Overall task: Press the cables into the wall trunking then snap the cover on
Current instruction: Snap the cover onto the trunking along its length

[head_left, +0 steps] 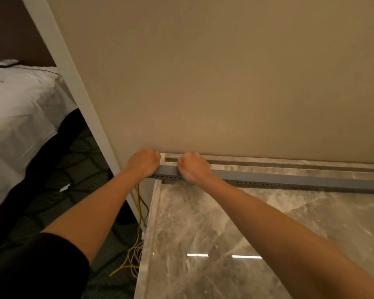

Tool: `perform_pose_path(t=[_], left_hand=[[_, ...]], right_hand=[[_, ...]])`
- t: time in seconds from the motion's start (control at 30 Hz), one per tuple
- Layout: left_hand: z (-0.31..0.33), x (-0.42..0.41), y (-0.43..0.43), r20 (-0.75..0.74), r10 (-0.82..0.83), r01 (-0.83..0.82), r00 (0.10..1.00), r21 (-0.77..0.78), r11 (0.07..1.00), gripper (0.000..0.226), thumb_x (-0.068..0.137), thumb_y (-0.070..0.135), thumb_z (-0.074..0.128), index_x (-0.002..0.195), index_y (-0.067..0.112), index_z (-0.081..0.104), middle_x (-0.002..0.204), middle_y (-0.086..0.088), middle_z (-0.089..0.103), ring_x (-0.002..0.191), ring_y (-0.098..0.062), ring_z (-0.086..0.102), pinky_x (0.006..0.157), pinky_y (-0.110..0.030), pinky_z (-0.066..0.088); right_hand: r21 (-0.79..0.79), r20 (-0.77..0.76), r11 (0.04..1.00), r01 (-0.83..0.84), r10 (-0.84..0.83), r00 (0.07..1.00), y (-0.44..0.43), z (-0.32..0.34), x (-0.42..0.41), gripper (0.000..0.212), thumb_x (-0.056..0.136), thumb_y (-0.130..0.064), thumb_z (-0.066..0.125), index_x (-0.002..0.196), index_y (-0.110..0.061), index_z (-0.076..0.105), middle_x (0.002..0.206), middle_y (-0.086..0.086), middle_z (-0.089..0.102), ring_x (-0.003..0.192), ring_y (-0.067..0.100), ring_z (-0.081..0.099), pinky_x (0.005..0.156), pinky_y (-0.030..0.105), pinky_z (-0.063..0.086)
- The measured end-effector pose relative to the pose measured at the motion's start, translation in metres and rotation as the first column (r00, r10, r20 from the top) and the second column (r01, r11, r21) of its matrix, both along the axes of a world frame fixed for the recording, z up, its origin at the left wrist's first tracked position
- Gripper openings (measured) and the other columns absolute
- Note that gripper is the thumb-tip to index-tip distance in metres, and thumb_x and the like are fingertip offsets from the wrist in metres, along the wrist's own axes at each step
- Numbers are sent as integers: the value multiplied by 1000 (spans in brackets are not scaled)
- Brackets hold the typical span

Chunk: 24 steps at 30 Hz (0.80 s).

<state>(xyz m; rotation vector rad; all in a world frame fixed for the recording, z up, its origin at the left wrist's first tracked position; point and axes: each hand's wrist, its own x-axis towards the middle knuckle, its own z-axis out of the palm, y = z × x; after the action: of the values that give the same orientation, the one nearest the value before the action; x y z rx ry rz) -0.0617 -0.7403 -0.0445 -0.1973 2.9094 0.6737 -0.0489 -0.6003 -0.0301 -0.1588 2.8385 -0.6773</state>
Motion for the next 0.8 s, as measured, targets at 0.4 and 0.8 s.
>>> perform_pose_path(t=[0.4, 0.8], left_hand=[[-16, -15, -5, 114, 1, -11, 993, 84, 996, 38, 96, 13, 34, 59, 10, 43, 102, -23, 64, 77, -26, 51, 65, -27, 36], [1, 1, 7, -54, -34, 27, 998, -128, 991, 40, 100, 16, 33, 90, -5, 65, 108, -24, 65, 95, -35, 61, 78, -37, 46]], right_hand=[[76, 15, 997, 29, -30, 999, -17, -10, -8, 34, 95, -12, 34, 103, 4, 63, 116, 24, 63, 106, 38, 59, 83, 38, 46], [73, 18, 997, 11, -13, 1000, -9, -12, -10, 37, 98, -16, 32, 100, 5, 62, 115, 26, 63, 105, 39, 58, 80, 40, 45]])
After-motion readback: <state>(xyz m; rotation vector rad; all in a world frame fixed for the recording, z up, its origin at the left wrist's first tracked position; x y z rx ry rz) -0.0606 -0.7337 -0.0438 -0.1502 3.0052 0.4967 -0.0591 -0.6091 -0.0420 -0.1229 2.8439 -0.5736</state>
